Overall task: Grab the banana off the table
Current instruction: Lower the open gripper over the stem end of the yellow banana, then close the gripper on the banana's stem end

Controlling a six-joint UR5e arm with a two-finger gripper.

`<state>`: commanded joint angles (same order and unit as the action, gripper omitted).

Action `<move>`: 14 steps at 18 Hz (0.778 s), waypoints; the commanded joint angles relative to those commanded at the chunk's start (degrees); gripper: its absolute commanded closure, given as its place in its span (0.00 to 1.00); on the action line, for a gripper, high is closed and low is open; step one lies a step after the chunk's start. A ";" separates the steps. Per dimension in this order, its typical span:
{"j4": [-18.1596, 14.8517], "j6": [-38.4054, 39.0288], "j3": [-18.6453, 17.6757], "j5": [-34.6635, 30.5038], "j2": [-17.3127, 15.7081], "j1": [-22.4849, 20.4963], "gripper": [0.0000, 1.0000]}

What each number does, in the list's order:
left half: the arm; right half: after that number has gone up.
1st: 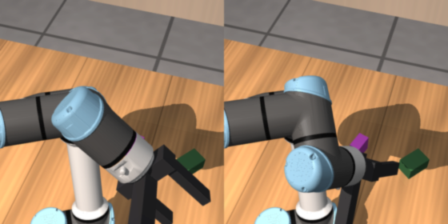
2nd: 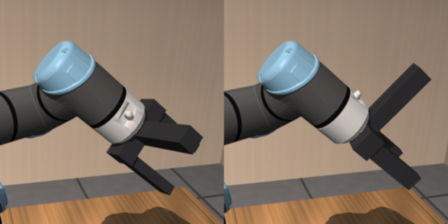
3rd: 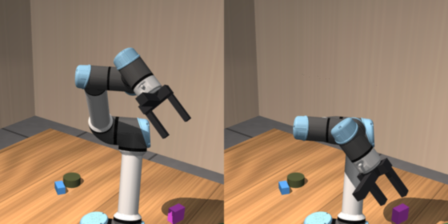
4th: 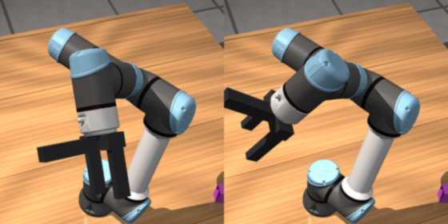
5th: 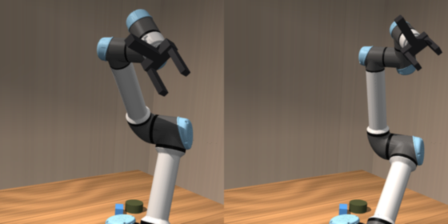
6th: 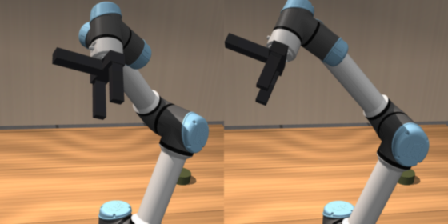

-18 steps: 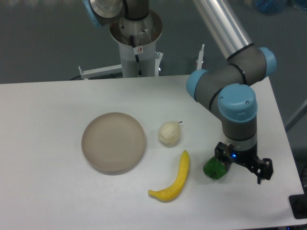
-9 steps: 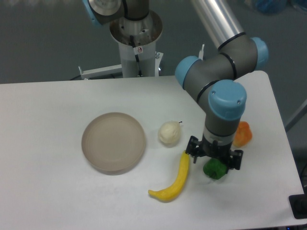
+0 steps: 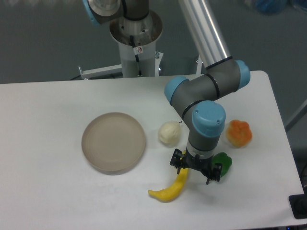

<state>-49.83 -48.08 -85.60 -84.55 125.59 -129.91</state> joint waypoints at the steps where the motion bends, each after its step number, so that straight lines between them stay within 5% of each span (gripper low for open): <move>1: 0.00 -0.09 -0.35 0.00 0.09 0.09 0.00; 4: 0.61 -0.09 -1.40 -0.17 0.26 0.88 0.00; 8: 5.44 -0.79 -3.25 -0.53 1.23 1.32 0.00; 14: 6.07 -0.97 -3.43 -2.46 2.29 1.41 0.00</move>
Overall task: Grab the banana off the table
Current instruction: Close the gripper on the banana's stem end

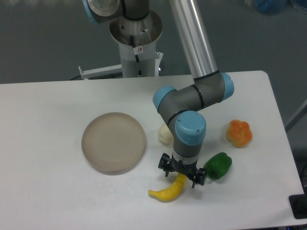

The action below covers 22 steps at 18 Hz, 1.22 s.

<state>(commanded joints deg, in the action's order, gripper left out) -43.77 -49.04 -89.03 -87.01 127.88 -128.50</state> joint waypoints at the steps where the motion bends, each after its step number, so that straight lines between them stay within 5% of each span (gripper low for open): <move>1: 0.00 0.00 0.00 0.00 0.00 0.00 0.02; 5: -0.09 -0.09 0.00 0.00 0.00 0.09 0.35; 10: -0.09 0.00 0.00 0.00 -0.44 0.09 0.53; 22: -0.26 -0.52 0.35 -0.09 -3.25 -0.17 0.64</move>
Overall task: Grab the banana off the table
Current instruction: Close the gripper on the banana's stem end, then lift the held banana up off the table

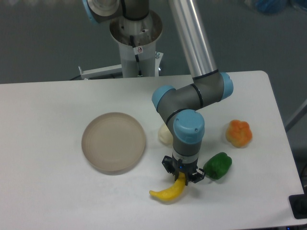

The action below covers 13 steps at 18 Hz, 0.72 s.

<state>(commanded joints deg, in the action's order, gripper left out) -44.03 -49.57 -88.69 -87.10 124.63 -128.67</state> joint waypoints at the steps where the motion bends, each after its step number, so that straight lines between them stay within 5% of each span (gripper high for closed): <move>1: -0.35 -0.35 0.53 0.00 -0.53 -0.09 0.64; 9: -1.23 -13.86 0.62 -1.06 -6.76 -5.88 0.64; 13: -1.76 -18.89 1.41 -1.06 -7.12 -8.52 0.64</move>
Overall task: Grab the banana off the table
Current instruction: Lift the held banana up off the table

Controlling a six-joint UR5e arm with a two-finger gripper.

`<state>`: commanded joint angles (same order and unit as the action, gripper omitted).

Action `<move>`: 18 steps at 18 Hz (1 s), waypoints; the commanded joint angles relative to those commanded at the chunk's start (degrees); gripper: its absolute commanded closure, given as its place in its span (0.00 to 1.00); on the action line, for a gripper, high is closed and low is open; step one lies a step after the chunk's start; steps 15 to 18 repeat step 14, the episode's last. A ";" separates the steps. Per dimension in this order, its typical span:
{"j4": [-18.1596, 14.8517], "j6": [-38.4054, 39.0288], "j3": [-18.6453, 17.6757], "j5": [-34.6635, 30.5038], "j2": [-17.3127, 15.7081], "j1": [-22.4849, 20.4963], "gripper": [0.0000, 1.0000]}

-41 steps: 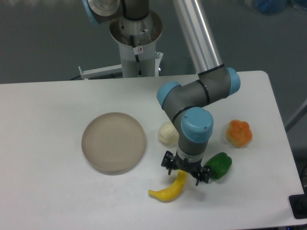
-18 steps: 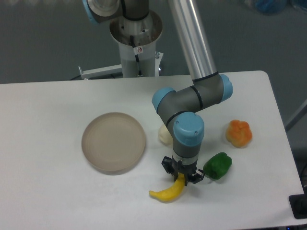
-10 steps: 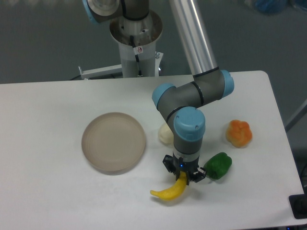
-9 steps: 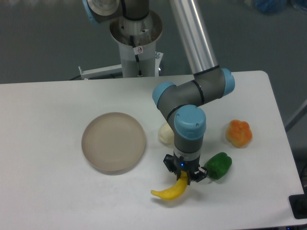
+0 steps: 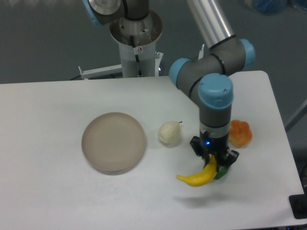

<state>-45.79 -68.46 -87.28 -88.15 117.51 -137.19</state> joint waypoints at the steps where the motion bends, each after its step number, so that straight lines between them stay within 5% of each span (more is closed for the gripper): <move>1: 0.00 -1.14 0.18 0.00 -0.09 -0.70 0.64; 18: 0.00 -2.74 -0.08 -1.14 -1.14 -1.94 0.64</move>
